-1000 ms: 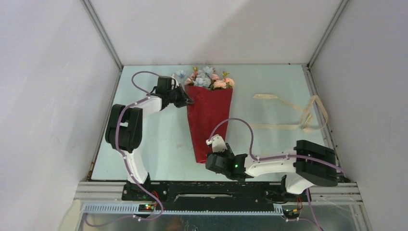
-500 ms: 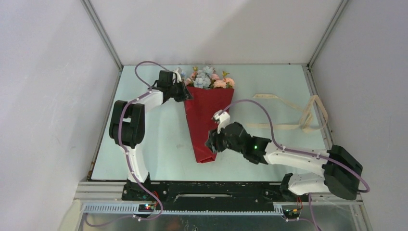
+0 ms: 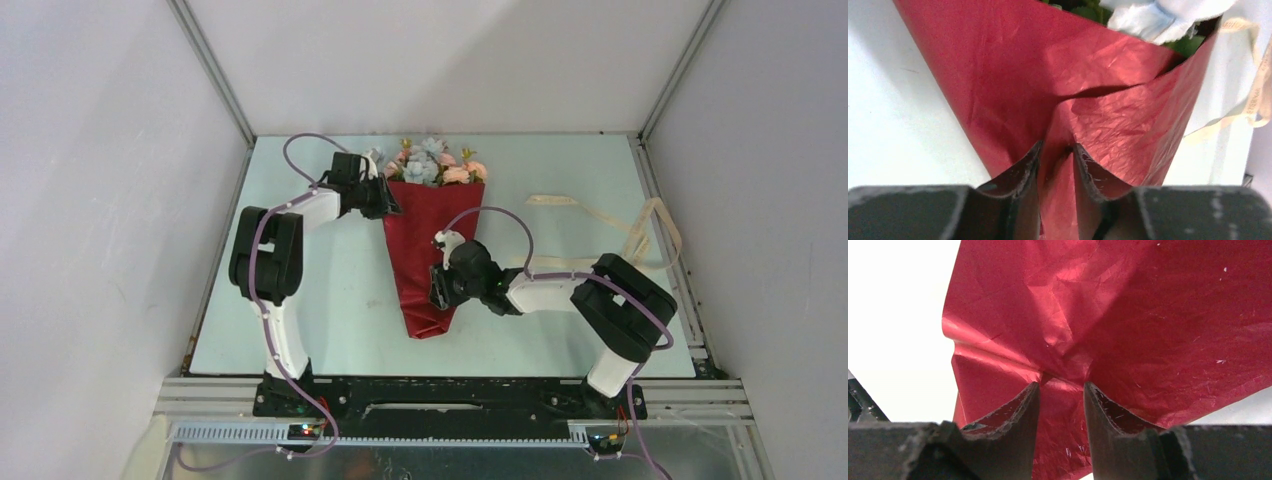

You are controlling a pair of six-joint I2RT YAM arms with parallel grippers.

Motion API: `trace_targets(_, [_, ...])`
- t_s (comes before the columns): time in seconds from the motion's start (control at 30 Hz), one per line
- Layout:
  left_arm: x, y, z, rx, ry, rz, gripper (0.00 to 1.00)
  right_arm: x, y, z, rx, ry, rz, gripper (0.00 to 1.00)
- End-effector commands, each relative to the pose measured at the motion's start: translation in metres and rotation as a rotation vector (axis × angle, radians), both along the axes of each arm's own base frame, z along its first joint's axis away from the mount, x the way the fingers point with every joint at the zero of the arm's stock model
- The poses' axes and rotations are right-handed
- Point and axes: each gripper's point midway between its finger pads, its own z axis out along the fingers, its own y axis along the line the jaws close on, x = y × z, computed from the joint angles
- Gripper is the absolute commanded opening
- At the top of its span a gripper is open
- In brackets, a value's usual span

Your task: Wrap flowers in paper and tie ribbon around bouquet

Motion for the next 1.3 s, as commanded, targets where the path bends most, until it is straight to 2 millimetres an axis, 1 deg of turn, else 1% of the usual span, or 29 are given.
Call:
trace_targets(0.0, [-0.003, 0.005, 0.017, 0.002, -0.037, -0.003, 0.39, 0.0, -0.002, -0.01, -0.079, -0.034, 0.013, 0.42])
trace_targets(0.03, [-0.007, 0.006, 0.017, 0.001, -0.034, -0.003, 0.47, -0.002, -0.001, -0.01, -0.085, -0.041, 0.022, 0.42])
trace_targets(0.07, [-0.007, 0.007, 0.029, -0.004, -0.059, 0.01, 0.51, -0.002, -0.001, -0.009, -0.094, -0.053, 0.026, 0.43])
trace_targets(0.1, [-0.014, 0.01, 0.027, 0.003, -0.052, 0.019, 0.66, -0.003, -0.001, -0.009, -0.097, -0.058, 0.029, 0.43])
trace_targets(0.13, [-0.014, 0.014, 0.04, 0.013, -0.081, 0.048, 0.89, -0.002, -0.002, -0.008, -0.105, -0.067, 0.026, 0.43])
trace_targets(0.17, [-0.021, 0.019, 0.036, 0.026, -0.069, 0.065, 0.94, -0.003, -0.002, -0.008, -0.11, -0.071, 0.027, 0.43])
trace_targets(0.2, [-0.023, 0.026, 0.047, 0.045, -0.091, 0.098, 0.99, -0.003, -0.004, -0.008, -0.117, -0.07, 0.028, 0.43])
trace_targets(0.23, [-0.029, 0.03, 0.045, 0.055, -0.08, 0.117, 0.99, -0.004, -0.005, -0.009, -0.126, -0.069, 0.029, 0.43])
trace_targets(0.27, [-0.032, 0.035, 0.053, 0.063, -0.1, 0.139, 1.0, -0.005, -0.005, -0.009, -0.13, -0.073, 0.034, 0.43])
trace_targets(0.3, [-0.04, 0.038, 0.047, 0.065, -0.081, 0.151, 1.0, -0.006, -0.006, -0.009, -0.135, -0.074, 0.037, 0.43])
trace_targets(0.33, [-0.043, 0.039, 0.054, 0.058, -0.099, 0.156, 1.0, -0.007, -0.005, -0.009, -0.136, -0.075, 0.04, 0.43])
trace_targets(0.37, [-0.051, 0.04, 0.045, 0.057, -0.079, 0.157, 1.0, -0.007, -0.004, -0.009, -0.135, -0.077, 0.043, 0.43])
trace_targets(0.4, [-0.052, 0.038, 0.047, 0.041, -0.09, 0.152, 1.0, -0.008, -0.004, -0.009, -0.136, -0.079, 0.047, 0.44])
trace_targets(0.5, [-0.06, 0.029, 0.028, -0.003, -0.04, 0.127, 1.0, -0.01, -0.001, -0.007, -0.128, -0.085, 0.06, 0.44])
trace_targets(0.57, [-0.062, 0.023, 0.008, -0.027, 0.01, 0.108, 1.0, -0.011, 0.0, -0.007, -0.127, -0.085, 0.061, 0.44])
trace_targets(0.63, [-0.062, 0.018, -0.004, -0.051, 0.037, 0.099, 0.99, -0.012, -0.001, -0.007, -0.128, -0.083, 0.062, 0.44])
trace_targets(0.7, [-0.059, 0.012, -0.013, -0.082, 0.051, 0.091, 0.96, -0.012, -0.001, -0.007, -0.126, -0.083, 0.063, 0.44])
trace_targets(0.77, [-0.056, 0.002, -0.018, -0.139, 0.064, 0.057, 0.88, -0.012, -0.002, -0.008, -0.126, -0.083, 0.059, 0.44])
trace_targets(0.83, [-0.055, -0.007, -0.022, -0.191, 0.077, 0.034, 0.6, -0.013, -0.003, -0.009, -0.128, -0.08, 0.056, 0.44])
trace_targets(0.87, [-0.055, -0.009, -0.023, -0.201, 0.082, 0.031, 0.51, -0.014, -0.005, -0.009, -0.13, -0.079, 0.055, 0.44])
trace_targets(0.9, [-0.055, -0.011, -0.028, -0.213, 0.092, 0.03, 0.28, -0.016, -0.007, -0.011, -0.132, -0.075, 0.053, 0.44])
trace_targets(0.97, [-0.057, -0.012, -0.032, -0.225, 0.103, 0.032, 0.04, -0.02, -0.01, -0.012, -0.127, -0.066, 0.056, 0.44])
trace_targets(1.0, [-0.064, -0.013, -0.038, -0.229, 0.124, 0.034, 0.02, -0.024, -0.009, -0.01, -0.116, -0.066, 0.065, 0.44])
trace_targets(1.03, [-0.065, -0.014, -0.036, -0.237, 0.108, 0.029, 0.0, -0.028, -0.012, -0.013, -0.121, -0.057, 0.07, 0.44])
trace_targets(1.07, [-0.076, -0.013, -0.043, -0.238, 0.131, 0.038, 0.0, -0.036, -0.01, -0.011, -0.113, -0.055, 0.091, 0.43])
trace_targets(1.1, [-0.077, -0.013, -0.038, -0.248, 0.106, 0.04, 0.0, -0.046, -0.011, -0.014, -0.121, -0.047, 0.115, 0.43])
trace_targets(1.13, [-0.09, -0.011, -0.042, -0.248, 0.125, 0.054, 0.0, -0.052, -0.011, -0.011, -0.113, -0.049, 0.131, 0.42])
trace_targets(1.17, [-0.093, -0.012, -0.041, -0.255, 0.11, 0.056, 0.0, -0.066, -0.012, -0.015, -0.122, -0.039, 0.16, 0.41])
trace_targets(1.27, [-0.124, -0.013, -0.049, -0.244, 0.125, 0.071, 0.0, -0.095, -0.015, -0.015, -0.123, -0.012, 0.202, 0.41])
